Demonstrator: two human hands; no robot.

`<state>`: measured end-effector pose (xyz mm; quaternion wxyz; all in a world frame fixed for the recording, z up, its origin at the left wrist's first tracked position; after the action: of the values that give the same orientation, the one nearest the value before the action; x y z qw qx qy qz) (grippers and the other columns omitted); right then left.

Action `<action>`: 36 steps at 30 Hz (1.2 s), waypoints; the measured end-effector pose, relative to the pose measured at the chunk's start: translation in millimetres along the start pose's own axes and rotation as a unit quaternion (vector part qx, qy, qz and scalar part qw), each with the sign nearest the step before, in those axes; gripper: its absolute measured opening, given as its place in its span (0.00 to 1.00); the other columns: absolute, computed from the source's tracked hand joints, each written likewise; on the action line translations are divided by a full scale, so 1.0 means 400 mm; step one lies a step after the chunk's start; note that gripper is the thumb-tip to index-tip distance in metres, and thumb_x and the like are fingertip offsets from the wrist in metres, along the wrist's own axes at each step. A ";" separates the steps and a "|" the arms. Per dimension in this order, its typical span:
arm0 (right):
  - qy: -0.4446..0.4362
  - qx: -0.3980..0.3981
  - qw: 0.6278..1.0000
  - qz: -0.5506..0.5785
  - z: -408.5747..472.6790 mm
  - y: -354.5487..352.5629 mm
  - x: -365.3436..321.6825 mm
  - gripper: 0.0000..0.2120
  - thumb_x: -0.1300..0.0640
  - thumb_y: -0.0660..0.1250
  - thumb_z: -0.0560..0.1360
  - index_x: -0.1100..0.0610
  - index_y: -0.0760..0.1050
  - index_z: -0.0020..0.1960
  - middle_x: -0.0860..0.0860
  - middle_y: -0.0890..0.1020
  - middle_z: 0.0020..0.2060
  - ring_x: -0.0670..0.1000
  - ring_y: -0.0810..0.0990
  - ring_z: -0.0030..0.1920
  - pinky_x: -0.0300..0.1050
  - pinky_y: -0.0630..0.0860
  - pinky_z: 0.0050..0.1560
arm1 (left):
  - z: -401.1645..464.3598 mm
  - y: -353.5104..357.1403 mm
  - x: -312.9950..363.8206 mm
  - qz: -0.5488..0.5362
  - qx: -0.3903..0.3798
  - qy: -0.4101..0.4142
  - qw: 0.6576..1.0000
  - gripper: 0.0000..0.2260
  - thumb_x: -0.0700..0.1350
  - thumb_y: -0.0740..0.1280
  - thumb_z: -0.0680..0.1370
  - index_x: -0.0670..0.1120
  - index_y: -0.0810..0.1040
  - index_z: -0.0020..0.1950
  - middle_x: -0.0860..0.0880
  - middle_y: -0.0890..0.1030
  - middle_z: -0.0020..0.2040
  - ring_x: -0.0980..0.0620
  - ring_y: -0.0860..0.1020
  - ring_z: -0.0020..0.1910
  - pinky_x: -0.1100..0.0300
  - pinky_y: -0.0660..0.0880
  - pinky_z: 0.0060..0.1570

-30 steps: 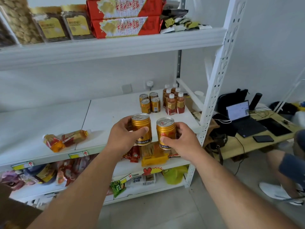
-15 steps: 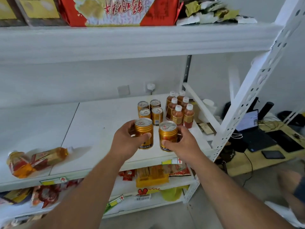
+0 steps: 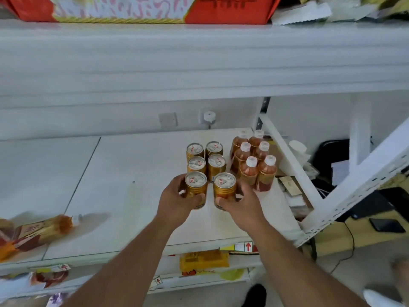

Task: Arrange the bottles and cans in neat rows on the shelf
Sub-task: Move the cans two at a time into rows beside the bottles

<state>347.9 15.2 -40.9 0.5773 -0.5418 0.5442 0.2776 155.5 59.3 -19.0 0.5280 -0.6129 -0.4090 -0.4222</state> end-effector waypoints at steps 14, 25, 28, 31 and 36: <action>0.025 -0.022 0.999 0.015 0.101 0.052 0.050 0.32 0.56 0.80 0.70 0.41 0.68 0.66 0.43 0.76 0.63 0.46 0.73 0.64 0.42 0.71 0.61 | 0.077 0.054 -0.083 -0.008 0.020 -0.015 1.000 0.28 0.40 0.80 0.65 0.55 0.74 0.61 0.54 0.77 0.61 0.55 0.78 0.59 0.60 0.76 0.57; 0.029 -0.014 0.999 0.000 0.112 0.058 0.054 0.34 0.55 0.79 0.70 0.45 0.67 0.71 0.45 0.75 0.67 0.45 0.71 0.64 0.43 0.70 0.63 | 0.085 0.061 -0.107 0.020 0.027 -0.008 0.999 0.30 0.44 0.80 0.68 0.54 0.72 0.66 0.58 0.75 0.62 0.62 0.74 0.60 0.57 0.78 0.56; 0.030 -0.017 0.999 -0.002 0.110 0.061 0.054 0.34 0.54 0.79 0.71 0.44 0.67 0.71 0.45 0.75 0.67 0.48 0.72 0.67 0.46 0.71 0.65 | 0.083 0.059 -0.106 0.029 0.022 -0.014 0.999 0.31 0.45 0.80 0.68 0.53 0.71 0.68 0.57 0.75 0.63 0.61 0.74 0.59 0.59 0.77 0.56; 0.037 -0.024 0.999 -0.005 0.108 0.059 0.051 0.35 0.54 0.78 0.71 0.45 0.66 0.72 0.46 0.75 0.67 0.49 0.72 0.68 0.48 0.71 0.66 | 0.080 0.057 -0.109 0.033 0.001 -0.018 0.999 0.33 0.45 0.79 0.69 0.53 0.69 0.70 0.57 0.74 0.63 0.59 0.73 0.61 0.61 0.75 0.57; 0.046 -0.034 0.998 -0.023 0.096 0.051 0.046 0.37 0.54 0.78 0.71 0.46 0.65 0.75 0.47 0.75 0.69 0.52 0.72 0.70 0.52 0.70 0.70 | 0.064 0.048 -0.118 0.076 -0.047 -0.028 0.996 0.33 0.42 0.74 0.74 0.56 0.63 0.74 0.57 0.71 0.69 0.57 0.69 0.68 0.55 0.70 0.66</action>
<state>346.4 51.3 -71.4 0.5388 -0.5860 0.5478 0.2571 161.4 79.8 -71.9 0.5169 -0.6783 -0.3558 -0.3824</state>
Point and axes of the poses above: each hand's wrist, its own z-axis towards the middle knuckle, its own y-axis out of the palm, x = y × z, the point moved 2 cm from there along z, towards the middle knuckle
